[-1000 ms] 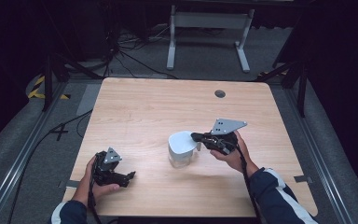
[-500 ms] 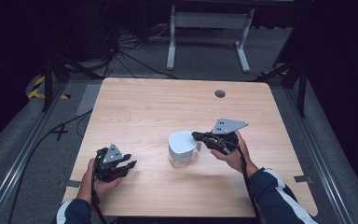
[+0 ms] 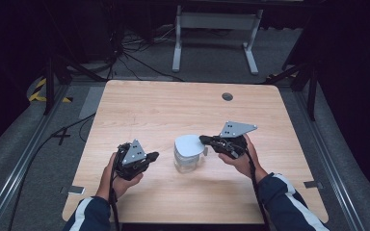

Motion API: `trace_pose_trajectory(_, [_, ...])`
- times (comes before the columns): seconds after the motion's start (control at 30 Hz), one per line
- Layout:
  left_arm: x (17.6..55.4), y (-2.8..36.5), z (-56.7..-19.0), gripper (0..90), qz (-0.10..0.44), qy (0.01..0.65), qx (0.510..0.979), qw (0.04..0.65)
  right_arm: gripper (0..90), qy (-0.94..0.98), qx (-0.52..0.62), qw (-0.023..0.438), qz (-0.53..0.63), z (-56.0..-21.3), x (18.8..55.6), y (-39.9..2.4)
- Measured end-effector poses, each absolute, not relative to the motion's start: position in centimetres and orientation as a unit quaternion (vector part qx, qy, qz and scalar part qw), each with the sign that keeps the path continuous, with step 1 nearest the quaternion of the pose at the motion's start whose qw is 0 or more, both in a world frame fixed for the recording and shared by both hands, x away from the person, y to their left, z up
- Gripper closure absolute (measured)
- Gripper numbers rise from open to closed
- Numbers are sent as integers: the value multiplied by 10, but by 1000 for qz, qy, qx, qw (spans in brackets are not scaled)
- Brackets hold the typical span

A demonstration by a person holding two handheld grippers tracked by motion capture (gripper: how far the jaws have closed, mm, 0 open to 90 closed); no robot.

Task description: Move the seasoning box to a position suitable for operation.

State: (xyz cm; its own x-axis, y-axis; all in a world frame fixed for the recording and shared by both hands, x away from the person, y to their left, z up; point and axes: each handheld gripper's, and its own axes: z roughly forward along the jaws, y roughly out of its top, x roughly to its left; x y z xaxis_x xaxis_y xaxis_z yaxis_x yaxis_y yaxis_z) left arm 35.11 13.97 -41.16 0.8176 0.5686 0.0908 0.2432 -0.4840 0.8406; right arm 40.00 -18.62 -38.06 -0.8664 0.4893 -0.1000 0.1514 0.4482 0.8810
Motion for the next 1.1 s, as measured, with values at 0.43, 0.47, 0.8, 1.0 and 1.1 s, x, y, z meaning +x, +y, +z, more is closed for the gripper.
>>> trace_pose_trajectory(0.43, [355, 109, -397, 899, 182, 217, 835, 472, 900, 832, 197, 163, 493, -382, 402, -189])
trace_pose_trajectory(0.47, [355, 108, -396, 898, 182, 216, 834, 473, 900, 834, 193, 168, 489, -381, 402, -189])
trace_pose_trajectory(0.8, [360, 95, -390, 897, 183, 212, 829, 484, 899, 840, 192, 166, 479, -384, 402, -189])
trace_pose_trajectory(1.0, [362, 92, -390, 895, 180, 209, 830, 485, 899, 839, 189, 166, 483, -384, 401, -188])
trace_pose_trajectory(1.1, [363, 91, -389, 896, 181, 209, 829, 487, 899, 840, 189, 167, 481, -384, 401, -189])
